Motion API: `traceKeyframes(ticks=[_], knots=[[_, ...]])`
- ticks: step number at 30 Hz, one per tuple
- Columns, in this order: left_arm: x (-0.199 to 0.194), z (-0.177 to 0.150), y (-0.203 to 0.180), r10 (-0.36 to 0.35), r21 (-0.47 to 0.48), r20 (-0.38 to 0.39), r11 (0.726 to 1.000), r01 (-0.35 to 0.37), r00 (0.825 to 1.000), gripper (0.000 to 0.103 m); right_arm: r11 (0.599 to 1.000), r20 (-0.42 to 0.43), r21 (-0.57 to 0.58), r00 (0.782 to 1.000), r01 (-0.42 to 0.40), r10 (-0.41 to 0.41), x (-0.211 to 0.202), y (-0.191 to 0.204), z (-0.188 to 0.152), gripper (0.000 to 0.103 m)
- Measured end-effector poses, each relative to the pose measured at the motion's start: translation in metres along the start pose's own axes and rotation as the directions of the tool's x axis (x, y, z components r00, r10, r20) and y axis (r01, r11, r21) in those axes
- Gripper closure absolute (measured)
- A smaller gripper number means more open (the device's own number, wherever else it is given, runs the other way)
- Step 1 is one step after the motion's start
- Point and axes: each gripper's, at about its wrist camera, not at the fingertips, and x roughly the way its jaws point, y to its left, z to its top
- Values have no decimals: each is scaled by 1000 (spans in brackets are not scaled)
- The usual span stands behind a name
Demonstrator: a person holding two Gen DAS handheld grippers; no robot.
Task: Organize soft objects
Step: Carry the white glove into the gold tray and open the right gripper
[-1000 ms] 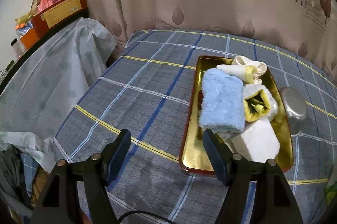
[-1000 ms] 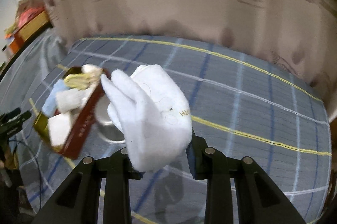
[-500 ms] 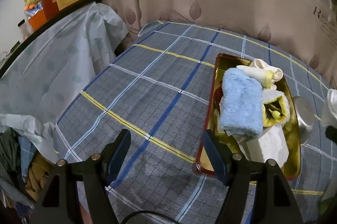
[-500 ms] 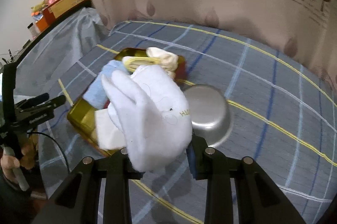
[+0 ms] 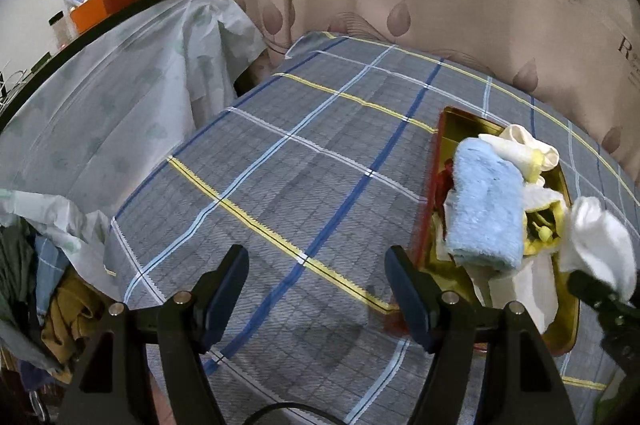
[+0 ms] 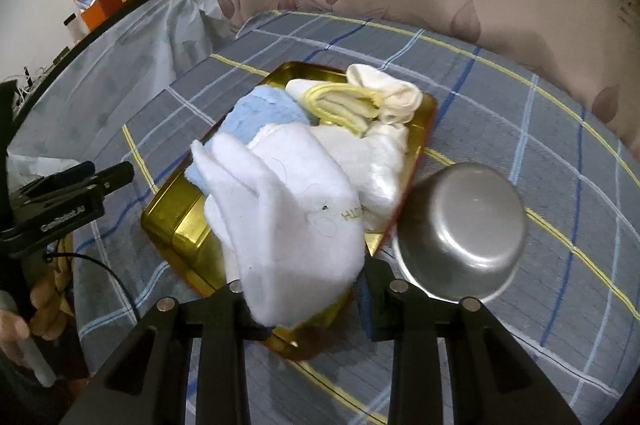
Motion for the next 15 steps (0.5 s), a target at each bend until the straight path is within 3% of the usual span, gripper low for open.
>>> traceKeyframes(ticks=[15], knots=[[0, 0, 2, 0, -6, 3, 1000, 0, 1000, 31, 998, 48, 14, 997, 64, -65, 35, 9, 31, 74]])
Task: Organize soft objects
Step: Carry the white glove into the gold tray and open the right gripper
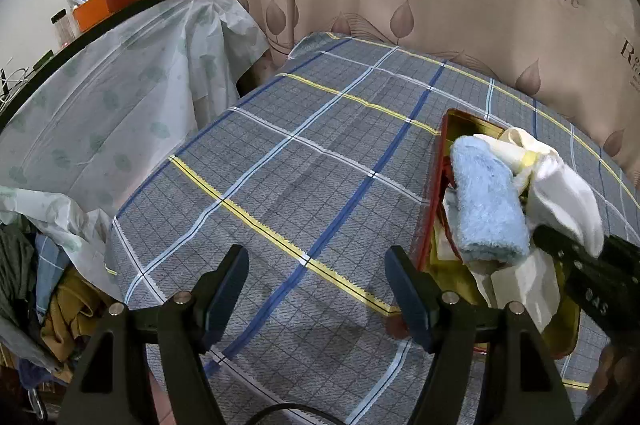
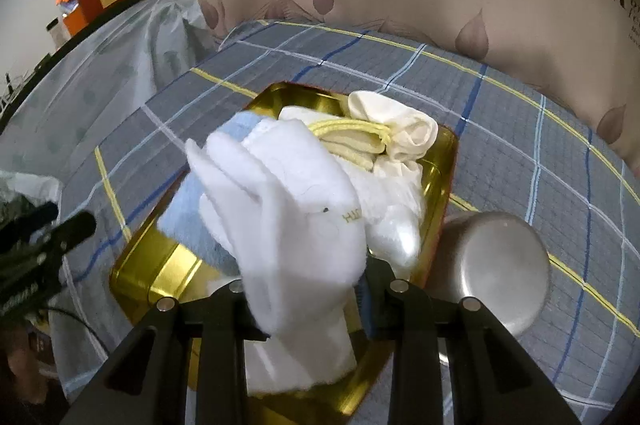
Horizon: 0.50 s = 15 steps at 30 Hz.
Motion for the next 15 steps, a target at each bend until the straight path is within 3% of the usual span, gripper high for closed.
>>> traceKeyframes(ticks=[7, 12, 15], knots=[[-1, -1, -1, -4, 5, 4, 1000, 4, 1000, 31, 1000, 1, 11, 1000, 21, -21, 10, 7, -1, 67], [0, -1, -3, -5, 11, 8, 1000, 5, 1000, 31, 1000, 31, 14, 999, 26, -27, 0, 11, -4, 44], [-2, -2, -5, -7, 16, 11, 1000, 7, 1000, 31, 1000, 52, 4, 998, 27, -27, -8, 14, -3, 36]])
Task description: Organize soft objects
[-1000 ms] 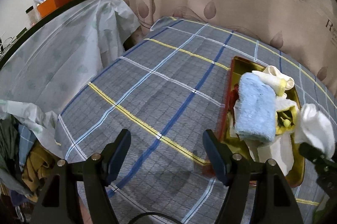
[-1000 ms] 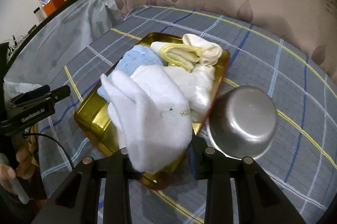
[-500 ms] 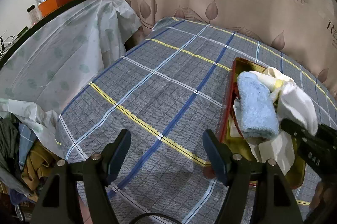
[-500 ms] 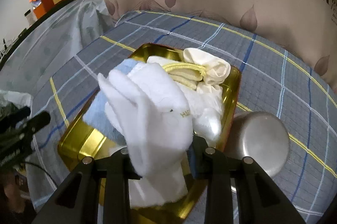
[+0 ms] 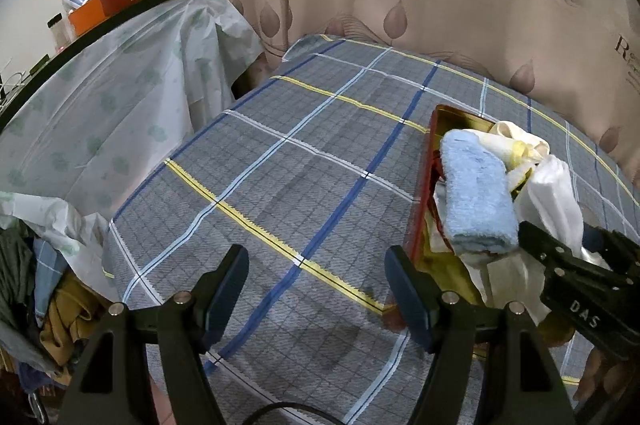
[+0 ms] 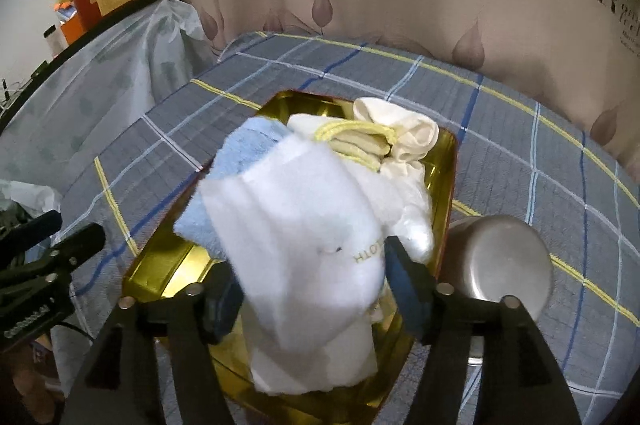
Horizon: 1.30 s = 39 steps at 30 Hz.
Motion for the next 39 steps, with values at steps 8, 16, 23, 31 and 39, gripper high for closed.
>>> traceKeyframes(ticks=[8, 16, 23, 31, 39], knots=[[-3, -1, -5, -1, 18, 9, 1000, 1, 1000, 31, 999, 67, 21, 997, -29, 28, -30, 2, -2, 17], [-5, -3, -12, 0, 37, 13, 999, -1, 1000, 31, 996, 93, 73, 994, -56, 49, -49, -2, -18, 13], [-4, -3, -14, -4, 46, 8, 999, 3, 1000, 31, 992, 119, 114, 992, -49, 35, -61, -8, -39, 9], [-4, -4, -15, -2, 49, 10, 999, 1, 1000, 30, 991, 104, 123, 994, -47, 34, -61, -6, -52, 8], [-5, -5, -16, -2, 48, 8, 999, 2, 1000, 31, 994, 93, 103, 995, -44, 34, -60, -1, -55, 7]])
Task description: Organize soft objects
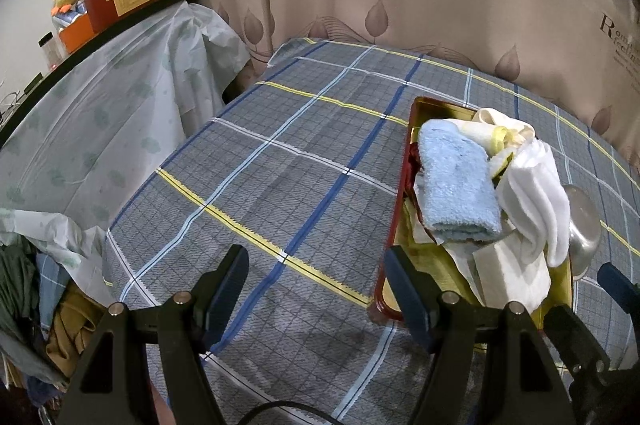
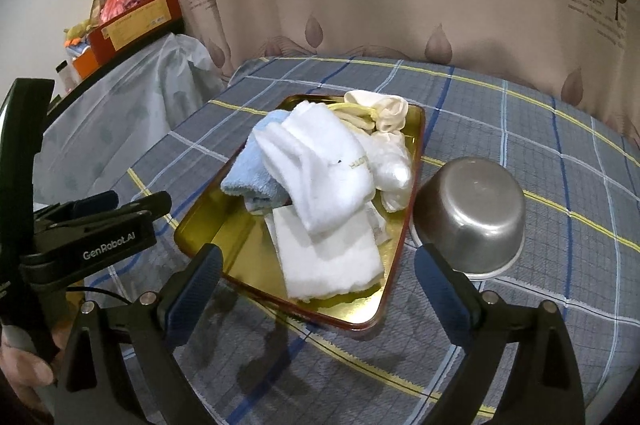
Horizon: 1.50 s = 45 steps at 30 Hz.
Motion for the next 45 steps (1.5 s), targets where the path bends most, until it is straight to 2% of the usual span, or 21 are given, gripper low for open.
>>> traceKeyframes(ticks=[45], knots=[[3, -1, -5, -4, 20, -6, 1000, 4, 1000, 31, 1000, -31, 5, 999, 6, -6, 7, 4, -6, 7]])
